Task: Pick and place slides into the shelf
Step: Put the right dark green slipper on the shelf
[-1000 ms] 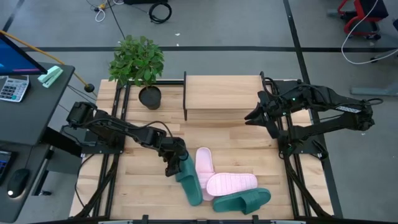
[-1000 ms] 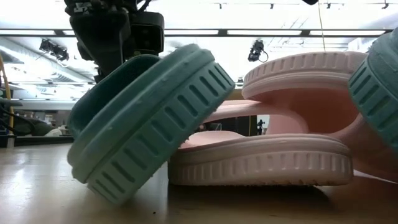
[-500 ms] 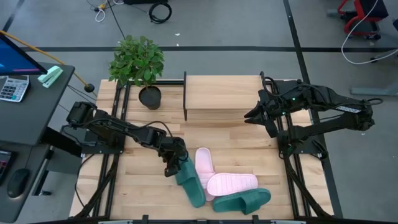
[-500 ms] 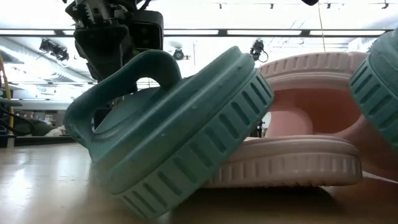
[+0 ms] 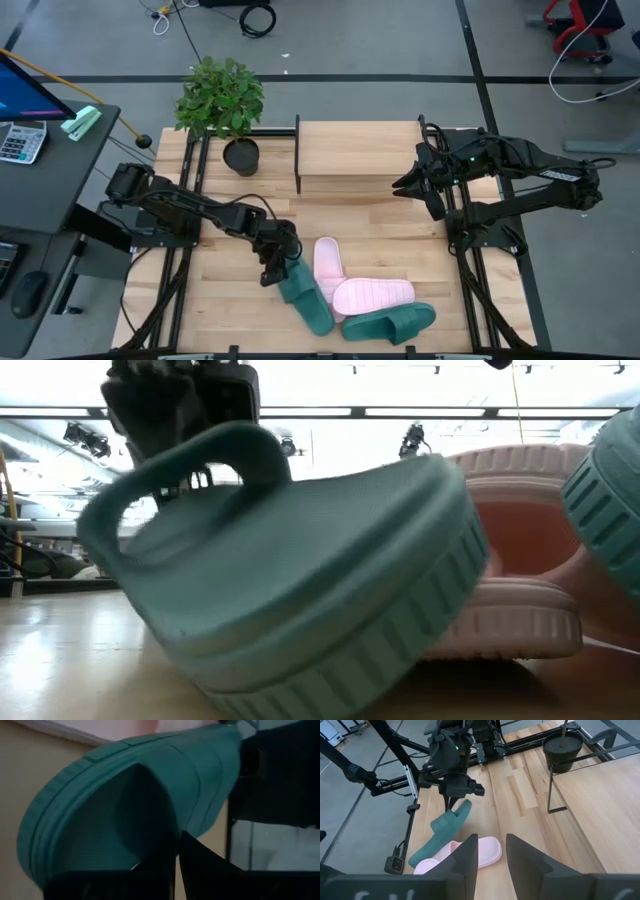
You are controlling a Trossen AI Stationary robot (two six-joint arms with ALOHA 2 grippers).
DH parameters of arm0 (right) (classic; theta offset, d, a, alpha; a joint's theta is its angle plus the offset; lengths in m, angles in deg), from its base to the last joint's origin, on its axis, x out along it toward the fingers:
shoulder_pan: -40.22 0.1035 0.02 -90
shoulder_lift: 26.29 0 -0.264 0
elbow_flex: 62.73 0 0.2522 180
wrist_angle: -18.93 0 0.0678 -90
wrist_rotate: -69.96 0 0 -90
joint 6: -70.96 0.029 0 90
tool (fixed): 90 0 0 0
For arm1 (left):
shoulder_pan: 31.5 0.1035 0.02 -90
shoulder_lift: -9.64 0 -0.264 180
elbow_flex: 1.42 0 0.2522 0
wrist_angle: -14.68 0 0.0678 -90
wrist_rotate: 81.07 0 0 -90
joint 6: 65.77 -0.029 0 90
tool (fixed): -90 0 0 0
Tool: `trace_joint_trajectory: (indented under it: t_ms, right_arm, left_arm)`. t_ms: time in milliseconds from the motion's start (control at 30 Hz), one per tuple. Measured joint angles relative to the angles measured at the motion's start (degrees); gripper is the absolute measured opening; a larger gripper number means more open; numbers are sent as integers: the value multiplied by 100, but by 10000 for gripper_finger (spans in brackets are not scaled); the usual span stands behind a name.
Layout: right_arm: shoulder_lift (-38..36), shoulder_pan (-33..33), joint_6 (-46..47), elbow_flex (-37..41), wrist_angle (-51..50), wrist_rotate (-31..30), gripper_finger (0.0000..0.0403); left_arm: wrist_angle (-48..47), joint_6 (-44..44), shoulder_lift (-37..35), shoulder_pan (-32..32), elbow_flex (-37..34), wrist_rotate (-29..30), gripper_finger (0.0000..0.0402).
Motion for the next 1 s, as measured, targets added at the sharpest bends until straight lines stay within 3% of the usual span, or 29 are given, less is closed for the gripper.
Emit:
trace_joint_trajectory:
  t_ms: [167,500,633,800,1000]
  right_arm:
    - [0,0,-43,0,0,-1,106]
    - [0,0,-186,0,2,1,106]
    - [0,0,-197,0,-2,1,106]
    - [0,0,-292,0,-3,1,106]
    - [-11,0,-336,0,-7,2,106]
  left_arm:
    - [-607,-229,-61,25,558,-166,10]
    - [-3386,-1485,-70,661,2540,-80,9]
    - [-3954,-1865,-72,1048,3313,32,9]
    - [-4449,-2197,-74,1645,4249,606,9]
    - [-4691,-2585,-70,2206,5097,673,9]
